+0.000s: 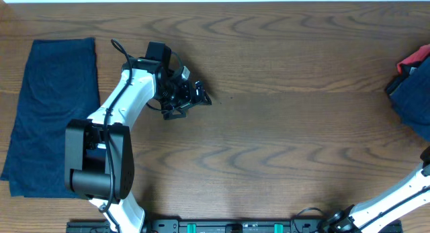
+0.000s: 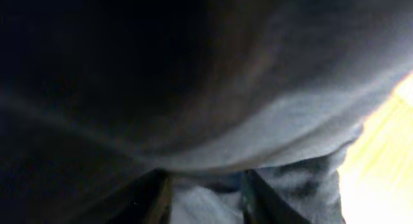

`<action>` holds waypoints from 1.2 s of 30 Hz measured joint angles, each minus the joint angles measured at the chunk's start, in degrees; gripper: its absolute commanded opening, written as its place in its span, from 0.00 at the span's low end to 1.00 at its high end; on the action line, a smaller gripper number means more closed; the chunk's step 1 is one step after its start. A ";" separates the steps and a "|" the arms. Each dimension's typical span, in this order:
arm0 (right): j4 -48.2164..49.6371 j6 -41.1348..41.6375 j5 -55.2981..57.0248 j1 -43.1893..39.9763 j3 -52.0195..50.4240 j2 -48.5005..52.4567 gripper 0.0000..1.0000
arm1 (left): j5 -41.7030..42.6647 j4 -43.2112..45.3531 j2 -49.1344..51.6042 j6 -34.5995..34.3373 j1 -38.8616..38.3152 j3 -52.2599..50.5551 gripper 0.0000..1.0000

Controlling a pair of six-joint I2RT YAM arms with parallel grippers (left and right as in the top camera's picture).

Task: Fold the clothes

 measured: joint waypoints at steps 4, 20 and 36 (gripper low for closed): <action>-6.84 -0.04 -3.67 0.55 6.45 0.96 0.38 | 0.00 0.07 0.00 -0.02 0.00 0.00 0.98; -16.46 -2.56 -21.68 3.80 22.29 0.28 0.53 | 0.02 1.11 -0.02 0.02 1.55 0.00 0.98; -19.37 -11.21 -31.50 10.95 22.80 -28.22 0.59 | -19.32 -8.90 -30.49 3.04 9.22 0.17 0.98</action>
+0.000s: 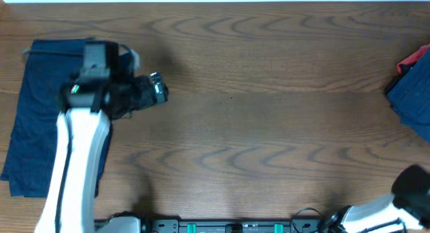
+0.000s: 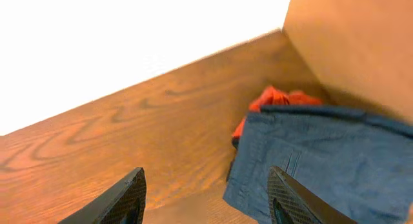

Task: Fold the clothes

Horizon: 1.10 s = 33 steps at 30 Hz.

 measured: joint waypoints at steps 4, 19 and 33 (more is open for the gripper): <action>-0.59 -1.44 -0.76 1.44 0.00 -6.91 0.62 | -3.19 -0.96 -9.94 0.13 0.00 0.07 0.98; -4.37 -4.35 -7.50 5.18 0.42 -26.67 0.99 | -10.25 -8.37 -21.81 1.22 -0.02 0.17 0.98; -9.73 -4.35 -8.70 5.18 0.28 -24.37 0.99 | -10.75 -8.24 -21.79 1.25 -0.02 0.17 0.98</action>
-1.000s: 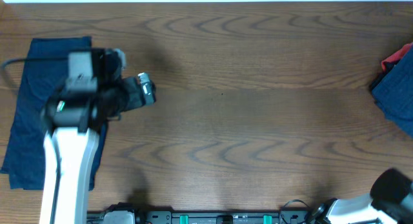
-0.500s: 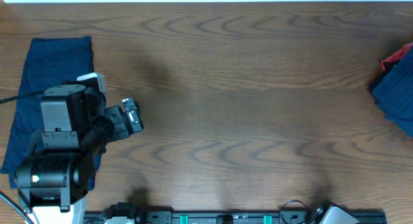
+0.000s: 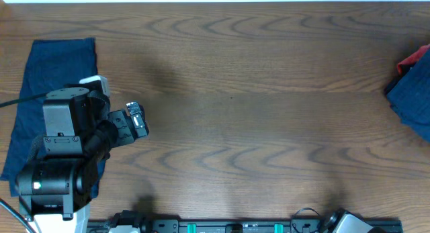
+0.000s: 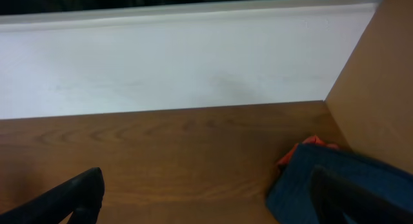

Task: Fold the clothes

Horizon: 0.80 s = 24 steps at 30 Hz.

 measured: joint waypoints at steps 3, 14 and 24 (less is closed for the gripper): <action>-0.70 0.00 -0.02 0.00 0.00 -0.07 0.99 | -1.14 0.00 0.00 0.00 0.00 0.00 0.98; -1.11 0.00 -0.02 0.00 0.00 -0.07 0.99 | -2.91 0.00 0.00 0.00 0.00 0.00 0.98; -1.11 0.00 -0.02 0.00 0.00 -0.07 0.99 | -2.91 0.00 0.00 0.00 0.00 0.00 0.98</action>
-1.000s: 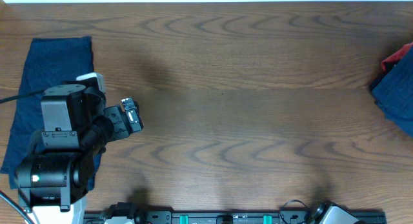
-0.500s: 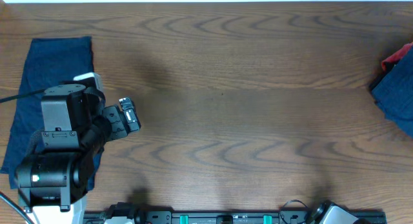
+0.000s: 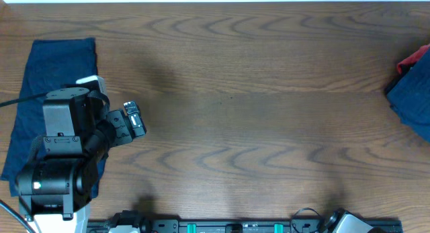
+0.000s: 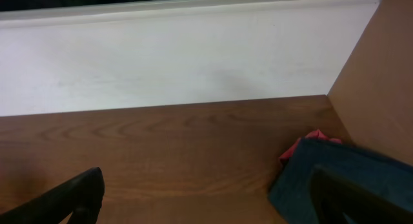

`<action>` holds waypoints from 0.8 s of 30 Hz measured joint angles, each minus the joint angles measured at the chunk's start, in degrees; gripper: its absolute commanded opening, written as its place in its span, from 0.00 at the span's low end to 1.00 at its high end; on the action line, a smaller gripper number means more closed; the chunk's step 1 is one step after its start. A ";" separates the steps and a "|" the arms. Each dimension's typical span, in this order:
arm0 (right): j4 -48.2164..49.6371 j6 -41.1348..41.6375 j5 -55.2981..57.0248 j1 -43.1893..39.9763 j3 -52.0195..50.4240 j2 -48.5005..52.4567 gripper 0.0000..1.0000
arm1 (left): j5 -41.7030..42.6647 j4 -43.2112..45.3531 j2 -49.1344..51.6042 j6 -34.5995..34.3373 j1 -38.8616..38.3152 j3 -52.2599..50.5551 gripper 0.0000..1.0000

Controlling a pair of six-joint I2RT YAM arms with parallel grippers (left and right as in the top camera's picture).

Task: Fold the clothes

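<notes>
A folded dark blue garment (image 3: 54,72) lies flat at the table's left end. My left arm stands over its near part, and my left gripper (image 3: 135,120) is just right of the garment, above bare wood; its jaws are too small to read. At the right edge sits a rumpled pile: a blue garment (image 3: 411,102) with a red one (image 3: 413,60) behind it. The right wrist view shows the same blue garment (image 4: 335,179) and red garment (image 4: 303,143) ahead to the right. My right gripper (image 4: 213,204) is open and holds nothing, with its fingers (image 4: 77,195) far apart.
The brown wooden table (image 3: 255,125) spreads between the two lots of clothes. A white wall (image 4: 181,56) runs along the far edge. A tan panel (image 4: 381,88) stands at the right end. Only the base of my right arm (image 3: 346,223) shows at the front edge.
Hardly anything has changed. My left gripper has shifted very slightly, and the pile sits a touch higher in the right wrist view. Both arms remain drawn back.
At first my left gripper was over mid-table, right of the folded garment, while my right gripper was pressed into the cloth of the pile. Then the left arm was over the folded garment and the right gripper open, clear of the pile. Since then both arms have stood back near the front edge.
</notes>
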 measured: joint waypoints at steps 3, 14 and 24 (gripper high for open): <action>0.00 0.00 0.00 0.00 0.00 0.00 0.99 | 0.00 0.00 0.00 0.00 0.00 0.00 0.98; 0.00 0.00 0.00 0.00 0.00 0.00 0.99 | 0.00 0.00 0.00 0.00 0.00 0.00 0.98; -0.02 0.00 0.00 0.00 0.00 0.00 0.99 | 0.48 -1.81 0.00 0.00 0.00 0.00 0.98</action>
